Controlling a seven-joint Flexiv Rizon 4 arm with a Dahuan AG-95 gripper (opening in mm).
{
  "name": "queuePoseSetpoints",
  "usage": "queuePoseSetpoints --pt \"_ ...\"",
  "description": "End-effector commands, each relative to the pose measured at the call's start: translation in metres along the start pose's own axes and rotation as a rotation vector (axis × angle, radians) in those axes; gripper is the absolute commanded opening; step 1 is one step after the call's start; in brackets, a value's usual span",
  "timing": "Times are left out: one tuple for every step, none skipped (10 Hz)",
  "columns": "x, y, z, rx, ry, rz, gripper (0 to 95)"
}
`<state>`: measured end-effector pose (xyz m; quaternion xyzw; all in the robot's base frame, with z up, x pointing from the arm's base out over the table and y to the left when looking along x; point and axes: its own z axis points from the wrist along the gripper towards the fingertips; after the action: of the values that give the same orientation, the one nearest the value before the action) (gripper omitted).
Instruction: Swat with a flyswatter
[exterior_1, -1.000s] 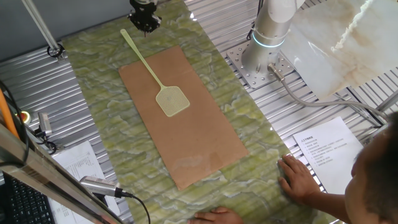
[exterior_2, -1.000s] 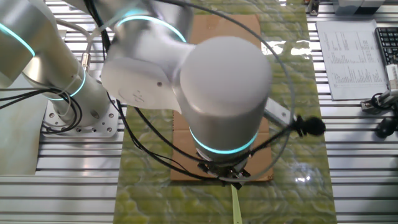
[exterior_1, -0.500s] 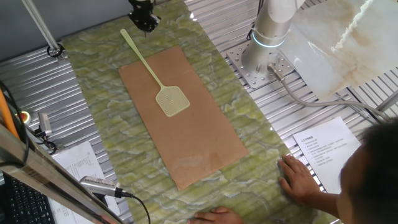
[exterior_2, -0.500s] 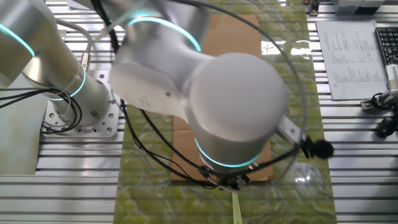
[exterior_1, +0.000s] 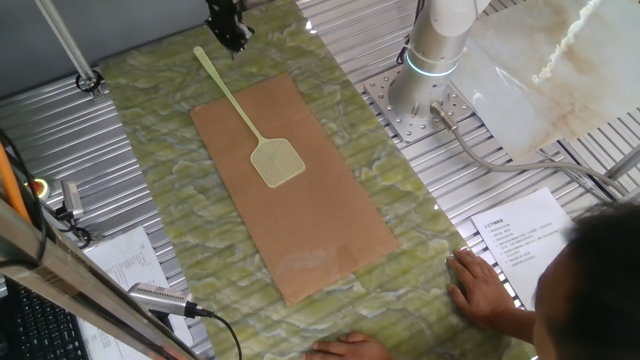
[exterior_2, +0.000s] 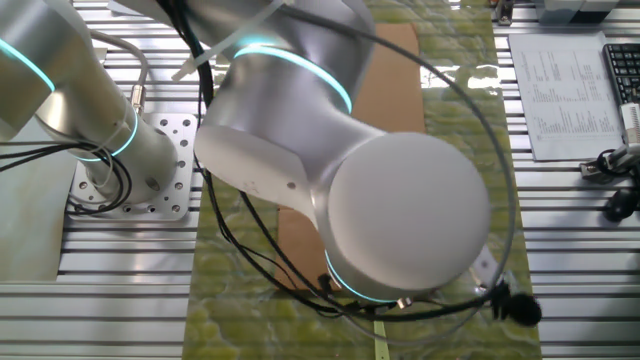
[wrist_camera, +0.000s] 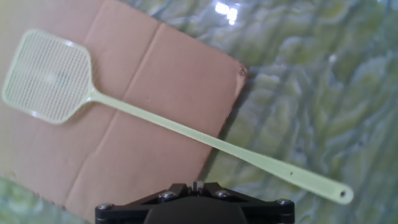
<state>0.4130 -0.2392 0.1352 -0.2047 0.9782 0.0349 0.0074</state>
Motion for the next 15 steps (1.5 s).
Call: queuePoseSetpoints --pt "0.0 0.0 0.0 -0.018 0.011 0.158 0.0" --pt "-0.004 0.001 0.0 -0.016 0.02 0.181 0.0" --pt "-0.019 0.003 -0.001 -0.02 0.039 0.209 0.0" --pt "-0.031 0.002 -0.004 -0.026 0.055 0.222 0.0" --pt "-0.044 0.002 -0.011 -0.027 0.061 0.226 0.0" --pt "-0.051 0.003 -0.014 -0.028 0.06 0.225 0.0" --pt "-0.064 0.009 -0.017 -0.025 0.061 0.23 0.0" --pt "-0.075 0.018 -0.017 -0.023 0.065 0.243 0.0" --pt "-0.083 0.028 -0.015 -0.02 0.071 0.257 0.0" --pt "-0.09 0.038 -0.015 -0.008 0.078 0.259 0.0" --pt "-0.103 0.055 -0.015 0.04 0.098 0.255 0.0" --pt "-0.107 0.061 -0.016 0.041 0.101 0.261 0.0" --pt "-0.117 0.069 -0.019 0.045 0.112 0.279 0.0" --pt "-0.125 0.073 -0.022 0.044 0.118 0.295 0.0" --pt "-0.13 0.073 -0.021 0.046 0.118 0.299 0.0"
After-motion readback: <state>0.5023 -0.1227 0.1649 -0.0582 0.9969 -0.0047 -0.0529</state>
